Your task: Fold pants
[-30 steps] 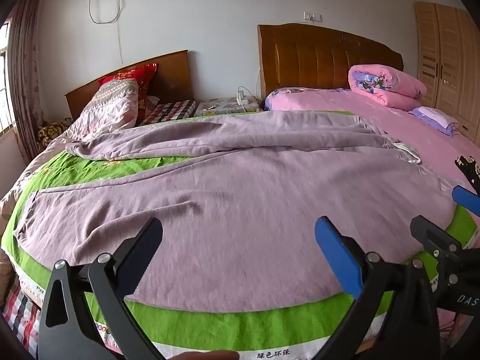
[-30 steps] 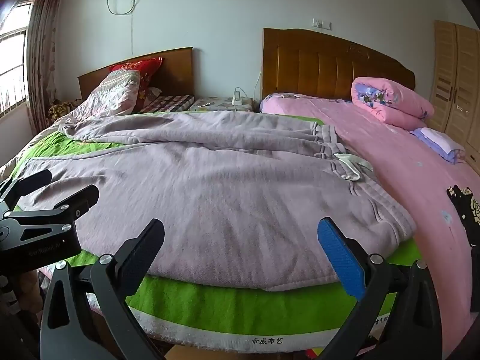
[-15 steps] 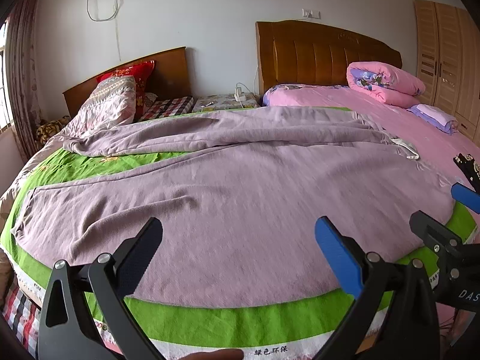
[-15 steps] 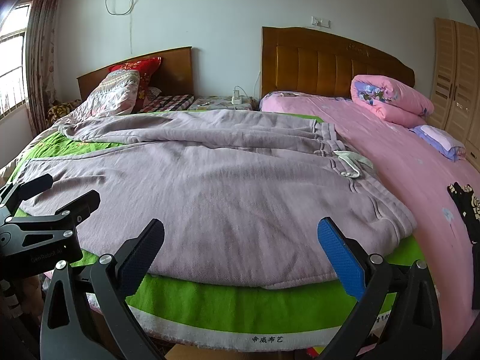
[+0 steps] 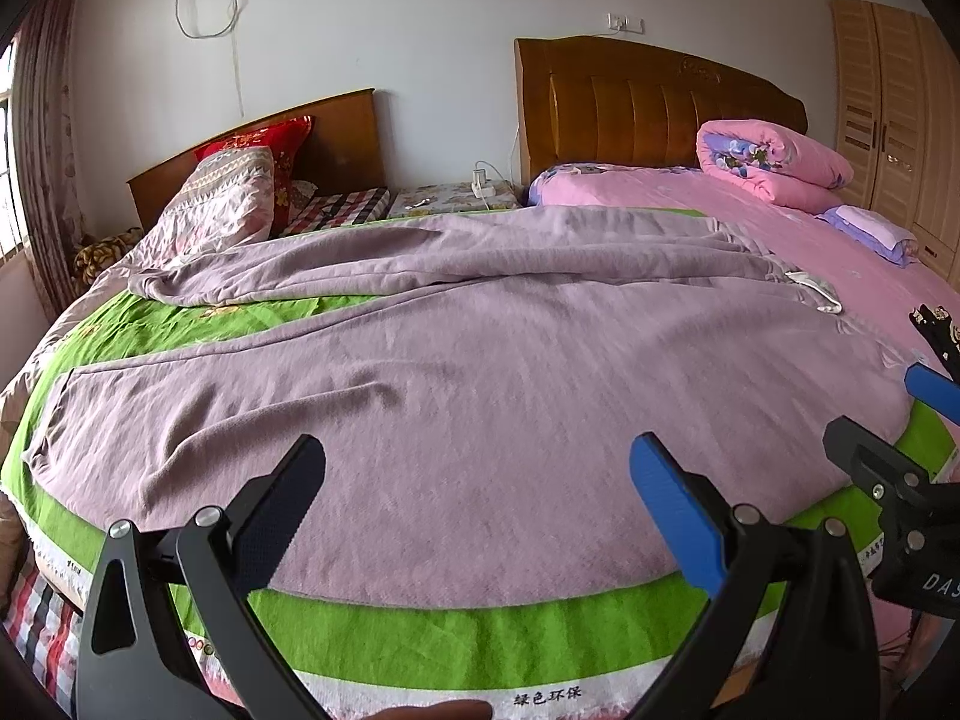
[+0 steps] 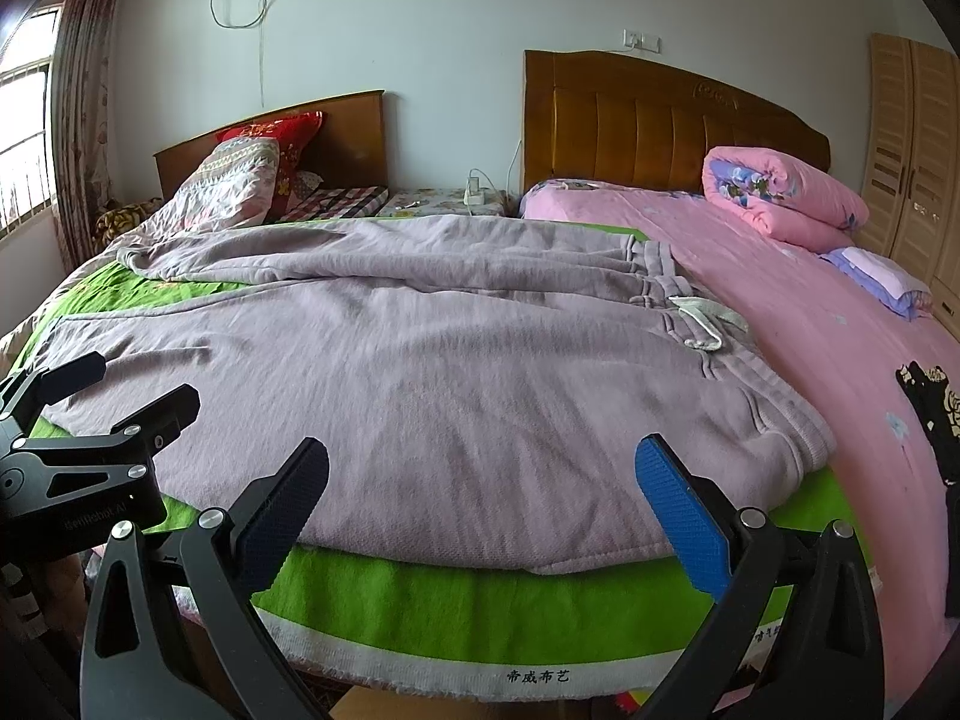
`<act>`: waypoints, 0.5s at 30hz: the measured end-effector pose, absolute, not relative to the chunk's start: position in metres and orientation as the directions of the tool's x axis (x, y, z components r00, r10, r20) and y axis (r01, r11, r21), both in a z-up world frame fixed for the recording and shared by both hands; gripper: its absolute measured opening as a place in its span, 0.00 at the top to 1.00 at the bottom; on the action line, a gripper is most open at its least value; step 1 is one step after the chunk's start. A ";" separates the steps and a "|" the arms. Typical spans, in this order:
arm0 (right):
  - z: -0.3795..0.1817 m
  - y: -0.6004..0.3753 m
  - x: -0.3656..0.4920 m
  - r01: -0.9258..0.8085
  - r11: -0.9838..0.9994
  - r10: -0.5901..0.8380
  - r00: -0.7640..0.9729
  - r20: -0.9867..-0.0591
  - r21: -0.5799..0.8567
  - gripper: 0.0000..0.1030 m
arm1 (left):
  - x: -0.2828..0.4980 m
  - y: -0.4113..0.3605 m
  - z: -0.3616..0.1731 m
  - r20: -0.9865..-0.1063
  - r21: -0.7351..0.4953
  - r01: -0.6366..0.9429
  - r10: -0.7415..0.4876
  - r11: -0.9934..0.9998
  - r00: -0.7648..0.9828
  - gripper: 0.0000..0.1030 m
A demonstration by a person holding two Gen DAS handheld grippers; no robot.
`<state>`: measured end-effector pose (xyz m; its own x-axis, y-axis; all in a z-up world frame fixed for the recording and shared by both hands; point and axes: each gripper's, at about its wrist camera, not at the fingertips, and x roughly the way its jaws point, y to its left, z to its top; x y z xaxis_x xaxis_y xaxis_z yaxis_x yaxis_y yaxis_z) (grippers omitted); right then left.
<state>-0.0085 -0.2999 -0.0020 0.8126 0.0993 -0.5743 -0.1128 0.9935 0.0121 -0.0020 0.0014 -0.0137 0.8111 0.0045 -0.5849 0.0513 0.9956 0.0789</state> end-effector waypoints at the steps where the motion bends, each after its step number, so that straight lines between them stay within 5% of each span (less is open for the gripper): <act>1: -0.002 -0.300 -0.008 -0.113 0.994 0.100 0.812 -0.575 0.013 0.04 | -0.002 0.002 -0.014 -0.586 0.079 0.051 0.005 0.996 0.811 0.01; 15: -0.003 -0.299 -0.008 -0.113 0.993 0.101 0.808 -0.580 0.015 0.04 | -0.003 0.003 -0.015 -0.585 0.079 0.050 0.006 0.996 0.811 0.01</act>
